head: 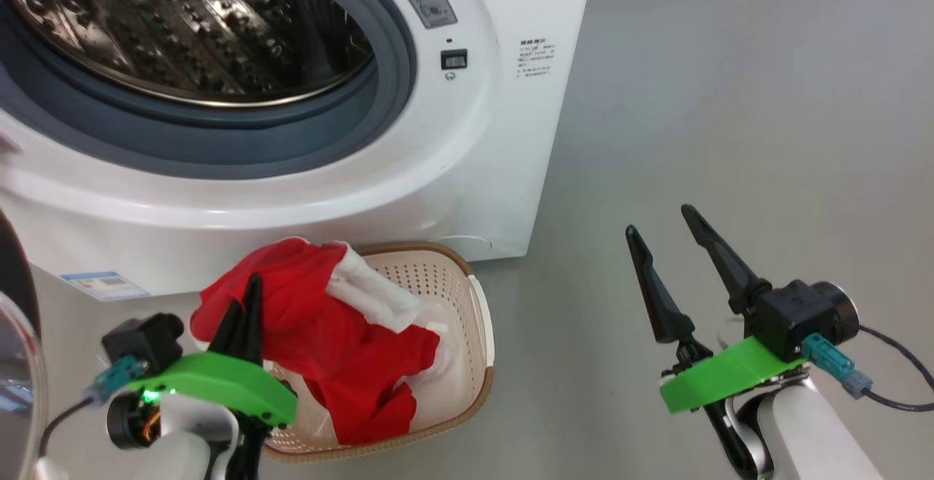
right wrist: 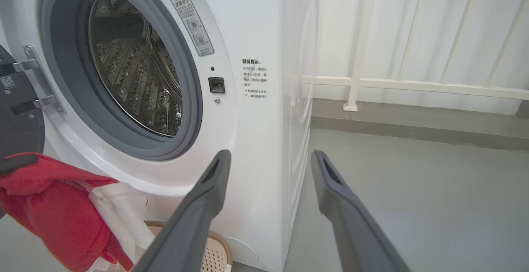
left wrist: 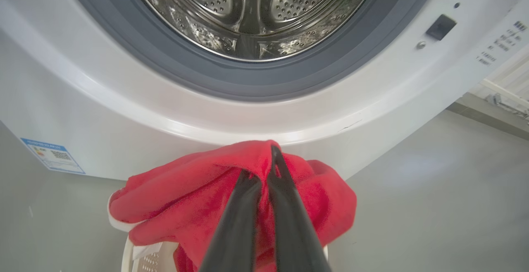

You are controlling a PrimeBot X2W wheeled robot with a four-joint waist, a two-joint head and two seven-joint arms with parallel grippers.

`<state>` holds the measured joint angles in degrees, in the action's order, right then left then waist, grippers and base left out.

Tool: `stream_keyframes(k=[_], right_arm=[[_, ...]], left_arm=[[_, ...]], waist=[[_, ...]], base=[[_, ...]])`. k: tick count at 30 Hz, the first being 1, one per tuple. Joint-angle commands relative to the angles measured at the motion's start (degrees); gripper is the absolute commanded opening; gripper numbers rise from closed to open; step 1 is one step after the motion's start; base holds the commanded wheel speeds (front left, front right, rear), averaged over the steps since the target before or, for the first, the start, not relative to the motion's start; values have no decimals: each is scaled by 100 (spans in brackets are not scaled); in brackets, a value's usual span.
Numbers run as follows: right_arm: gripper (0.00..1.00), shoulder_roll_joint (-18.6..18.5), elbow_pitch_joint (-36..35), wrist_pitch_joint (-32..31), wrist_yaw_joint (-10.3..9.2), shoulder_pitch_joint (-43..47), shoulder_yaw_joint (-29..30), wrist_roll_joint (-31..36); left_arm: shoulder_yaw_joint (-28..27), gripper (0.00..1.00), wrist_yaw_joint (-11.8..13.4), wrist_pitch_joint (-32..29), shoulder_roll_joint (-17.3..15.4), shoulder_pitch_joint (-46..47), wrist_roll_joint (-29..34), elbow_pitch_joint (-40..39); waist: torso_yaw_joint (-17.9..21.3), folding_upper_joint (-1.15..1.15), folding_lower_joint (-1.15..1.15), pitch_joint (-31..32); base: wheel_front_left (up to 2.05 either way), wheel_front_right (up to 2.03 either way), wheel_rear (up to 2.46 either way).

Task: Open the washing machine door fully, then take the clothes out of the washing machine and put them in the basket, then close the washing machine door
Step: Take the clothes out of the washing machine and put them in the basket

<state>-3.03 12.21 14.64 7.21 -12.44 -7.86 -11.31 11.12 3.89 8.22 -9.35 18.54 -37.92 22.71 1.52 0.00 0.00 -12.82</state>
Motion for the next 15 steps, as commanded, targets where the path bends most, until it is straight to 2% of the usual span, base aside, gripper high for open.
stream_keyframes(k=[1, 9, 15], right_arm=[[100, 15, -124, 36, 28, -226, -106, -38], [100, 15, -96, 36, 28, -418, -183, -96], [100, 15, -100, 36, 28, -550, -224, -186]], left_arm=[[-129, 0, -57, 47, -124, 315, 29, 140], [-47, 0, -376, 144, 77, 1269, -66, 2078], [-105, 0, -633, 74, 156, 1825, -263, 3248]], waist=[[45, 0, 0, -101], [182, 0, 0, -502], [382, 0, 0, -743]], base=[[0, 0, 0], [0, 0, 0], [0, 0, 0]])
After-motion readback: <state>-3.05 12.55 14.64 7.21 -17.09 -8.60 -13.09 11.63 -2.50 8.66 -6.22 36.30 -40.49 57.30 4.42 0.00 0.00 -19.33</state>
